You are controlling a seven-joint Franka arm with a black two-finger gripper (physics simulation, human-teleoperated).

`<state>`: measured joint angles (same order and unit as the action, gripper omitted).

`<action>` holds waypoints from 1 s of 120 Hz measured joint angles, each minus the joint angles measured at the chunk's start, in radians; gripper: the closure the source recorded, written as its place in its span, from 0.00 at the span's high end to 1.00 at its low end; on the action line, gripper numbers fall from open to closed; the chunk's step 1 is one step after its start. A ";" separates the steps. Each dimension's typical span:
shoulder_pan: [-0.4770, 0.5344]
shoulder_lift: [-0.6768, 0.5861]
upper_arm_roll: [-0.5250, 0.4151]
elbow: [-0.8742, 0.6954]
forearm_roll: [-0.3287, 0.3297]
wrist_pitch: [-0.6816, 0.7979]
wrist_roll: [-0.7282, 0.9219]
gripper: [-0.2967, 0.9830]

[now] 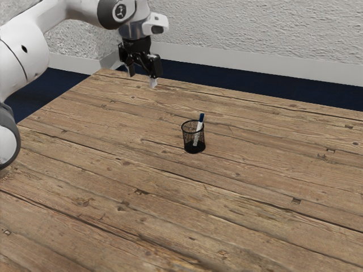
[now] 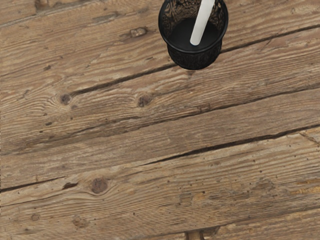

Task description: Take the marker out of the pen holder and place it to the left of the pen holder.

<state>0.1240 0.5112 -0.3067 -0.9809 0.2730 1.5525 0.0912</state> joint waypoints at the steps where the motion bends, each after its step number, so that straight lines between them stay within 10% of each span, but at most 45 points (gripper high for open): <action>1: 0.000 0.001 0.000 -0.001 0.000 0.006 0.001 0.77; 77: -0.023 0.339 0.032 0.159 0.002 0.191 0.034 0.77; 120: -0.027 0.432 0.013 0.173 -0.166 0.476 0.045 0.64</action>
<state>0.0967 0.9433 -0.2942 -0.8078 0.1075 2.0286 0.1361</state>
